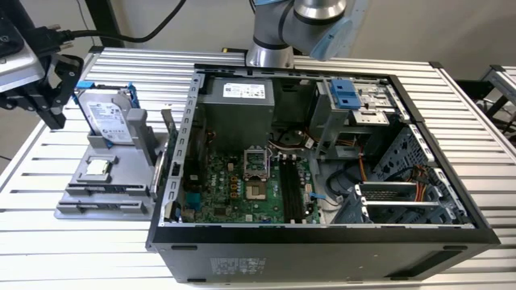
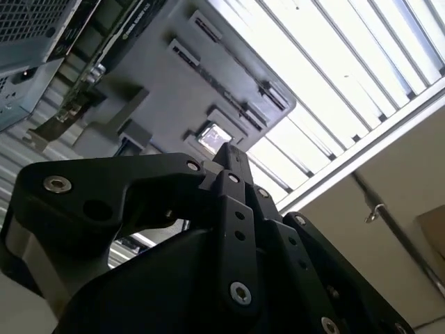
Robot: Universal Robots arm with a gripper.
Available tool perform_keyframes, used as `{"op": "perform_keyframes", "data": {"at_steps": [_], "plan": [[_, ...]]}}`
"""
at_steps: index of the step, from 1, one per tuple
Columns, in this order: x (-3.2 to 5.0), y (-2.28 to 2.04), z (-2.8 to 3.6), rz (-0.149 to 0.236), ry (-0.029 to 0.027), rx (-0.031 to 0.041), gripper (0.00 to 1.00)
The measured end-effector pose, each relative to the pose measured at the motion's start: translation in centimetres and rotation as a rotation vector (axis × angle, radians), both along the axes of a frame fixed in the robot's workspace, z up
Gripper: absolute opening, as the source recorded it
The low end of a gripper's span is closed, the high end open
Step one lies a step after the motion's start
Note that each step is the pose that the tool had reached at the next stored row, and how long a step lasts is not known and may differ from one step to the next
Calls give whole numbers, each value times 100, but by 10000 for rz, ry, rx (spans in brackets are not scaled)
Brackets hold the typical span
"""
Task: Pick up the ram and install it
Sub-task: 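Reach for the ram, then pick up the ram and move it above insertion slot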
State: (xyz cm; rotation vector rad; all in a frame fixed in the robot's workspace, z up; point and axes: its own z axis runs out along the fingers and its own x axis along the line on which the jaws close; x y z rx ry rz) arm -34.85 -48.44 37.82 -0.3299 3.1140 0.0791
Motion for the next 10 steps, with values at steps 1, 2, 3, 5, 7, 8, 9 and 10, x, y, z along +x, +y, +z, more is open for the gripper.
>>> {"op": "perform_keyframes", "data": {"at_steps": [1,2,3,5,7,8,9,10], "plan": [[0,0,0,174,0,0,0],[0,0,0,360,0,0,0],[0,0,0,540,0,0,0],[0,0,0,904,0,0,0],[0,0,0,1270,-1,0,0],[0,0,0,1455,-1,0,0],[0,0,0,1636,-1,0,0],[0,0,0,1826,-1,0,0]]}}
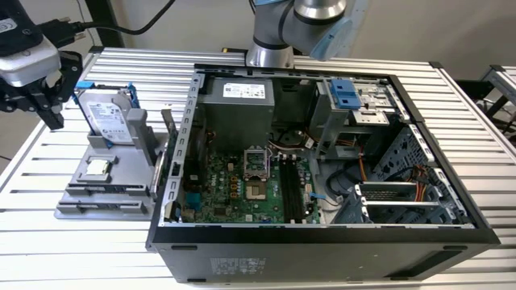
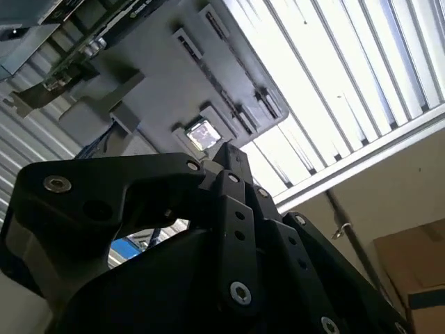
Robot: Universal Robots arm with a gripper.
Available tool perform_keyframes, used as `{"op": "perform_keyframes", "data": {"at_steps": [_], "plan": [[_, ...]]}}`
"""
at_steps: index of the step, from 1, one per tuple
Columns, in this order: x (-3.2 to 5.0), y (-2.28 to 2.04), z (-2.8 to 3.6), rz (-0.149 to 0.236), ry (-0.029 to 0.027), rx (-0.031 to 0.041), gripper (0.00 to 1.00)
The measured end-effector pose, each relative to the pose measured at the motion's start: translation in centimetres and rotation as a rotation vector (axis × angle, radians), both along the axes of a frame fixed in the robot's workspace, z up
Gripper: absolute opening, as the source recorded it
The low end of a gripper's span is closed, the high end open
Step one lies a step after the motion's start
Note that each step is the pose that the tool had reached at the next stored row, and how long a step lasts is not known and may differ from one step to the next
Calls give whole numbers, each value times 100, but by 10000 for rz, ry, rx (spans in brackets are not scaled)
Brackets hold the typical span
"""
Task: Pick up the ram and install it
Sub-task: 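Pick up the ram and move it above insertion slot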
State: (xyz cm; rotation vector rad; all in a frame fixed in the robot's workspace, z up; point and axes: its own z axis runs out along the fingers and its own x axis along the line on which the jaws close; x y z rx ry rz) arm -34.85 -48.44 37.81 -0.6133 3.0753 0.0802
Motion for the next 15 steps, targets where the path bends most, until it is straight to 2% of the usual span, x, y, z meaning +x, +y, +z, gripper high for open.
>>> {"op": "perform_keyframes", "data": {"at_steps": [15], "plan": [[0,0,0,2720,1,-1,0]]}}
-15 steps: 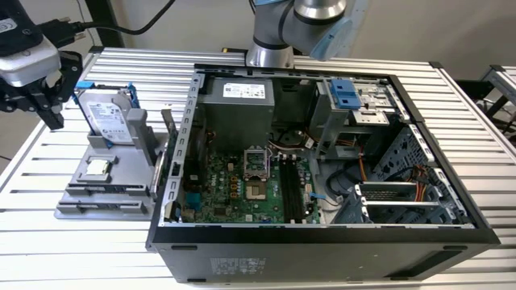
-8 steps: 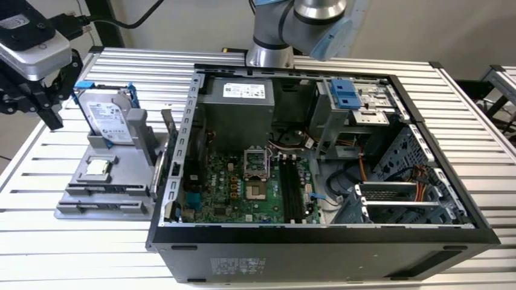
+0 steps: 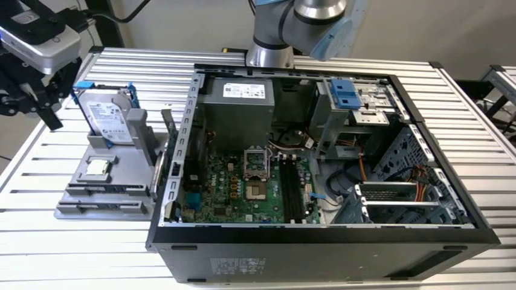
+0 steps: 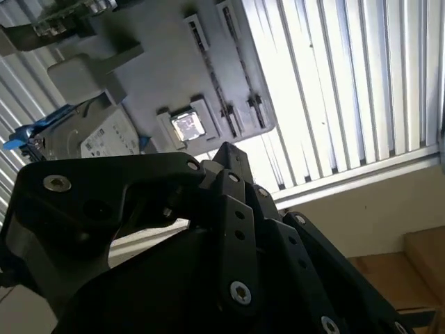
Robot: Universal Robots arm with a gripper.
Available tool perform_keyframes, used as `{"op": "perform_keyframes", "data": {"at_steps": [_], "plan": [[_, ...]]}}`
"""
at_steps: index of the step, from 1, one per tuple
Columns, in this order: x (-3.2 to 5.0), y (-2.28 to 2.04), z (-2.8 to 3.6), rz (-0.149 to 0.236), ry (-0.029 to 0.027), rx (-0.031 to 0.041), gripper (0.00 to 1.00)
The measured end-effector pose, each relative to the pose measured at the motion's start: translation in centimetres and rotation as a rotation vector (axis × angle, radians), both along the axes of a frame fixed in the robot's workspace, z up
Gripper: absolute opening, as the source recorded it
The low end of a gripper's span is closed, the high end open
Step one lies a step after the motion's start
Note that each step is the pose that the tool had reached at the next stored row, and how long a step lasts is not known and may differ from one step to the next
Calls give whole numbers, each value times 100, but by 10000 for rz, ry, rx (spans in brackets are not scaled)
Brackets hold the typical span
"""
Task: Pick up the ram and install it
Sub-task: 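Pick up the ram and move it above insertion slot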
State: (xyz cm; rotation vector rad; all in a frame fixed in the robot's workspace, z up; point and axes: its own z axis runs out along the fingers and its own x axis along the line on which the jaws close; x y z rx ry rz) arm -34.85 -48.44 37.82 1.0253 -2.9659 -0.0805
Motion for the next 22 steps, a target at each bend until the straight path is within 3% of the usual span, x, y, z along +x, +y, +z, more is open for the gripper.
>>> {"op": "perform_keyframes", "data": {"at_steps": [22], "plan": [[0,0,0,3996,0,1,0]]}}
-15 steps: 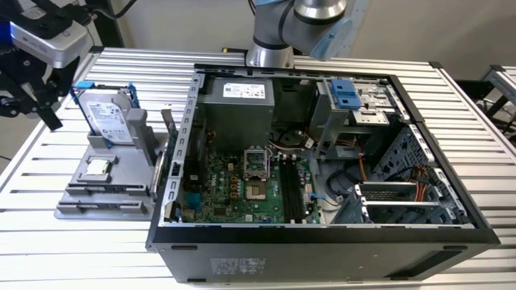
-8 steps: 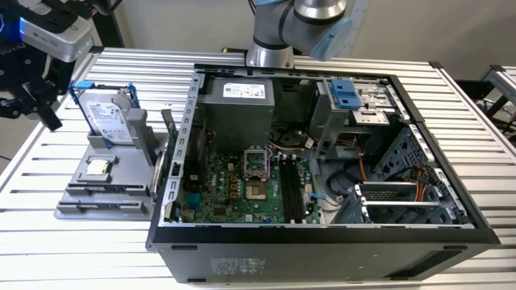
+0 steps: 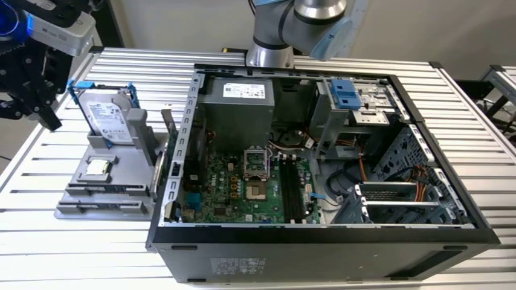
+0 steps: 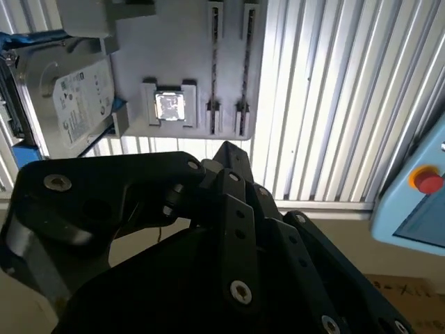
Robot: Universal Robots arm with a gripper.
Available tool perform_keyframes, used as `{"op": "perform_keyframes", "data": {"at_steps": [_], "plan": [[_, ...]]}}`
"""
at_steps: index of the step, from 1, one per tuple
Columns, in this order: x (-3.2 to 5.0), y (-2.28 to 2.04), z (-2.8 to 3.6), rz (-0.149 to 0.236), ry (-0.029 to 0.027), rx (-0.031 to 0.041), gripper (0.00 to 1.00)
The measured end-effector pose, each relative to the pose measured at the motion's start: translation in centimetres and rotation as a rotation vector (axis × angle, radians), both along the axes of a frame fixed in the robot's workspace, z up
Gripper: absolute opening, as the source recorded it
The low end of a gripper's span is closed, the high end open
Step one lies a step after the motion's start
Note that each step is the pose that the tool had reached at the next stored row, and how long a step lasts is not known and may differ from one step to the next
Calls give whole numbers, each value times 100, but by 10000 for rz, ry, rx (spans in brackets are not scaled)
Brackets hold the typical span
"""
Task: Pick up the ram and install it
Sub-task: 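Pick up the ram and move it above insertion slot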
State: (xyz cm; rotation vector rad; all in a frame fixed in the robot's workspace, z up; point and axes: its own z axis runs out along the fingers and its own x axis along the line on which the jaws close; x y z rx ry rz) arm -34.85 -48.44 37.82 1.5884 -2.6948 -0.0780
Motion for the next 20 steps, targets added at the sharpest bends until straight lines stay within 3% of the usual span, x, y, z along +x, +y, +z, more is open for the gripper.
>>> {"op": "perform_keyframes", "data": {"at_steps": [20], "plan": [[0,0,0,3651,0,0,0]]}}
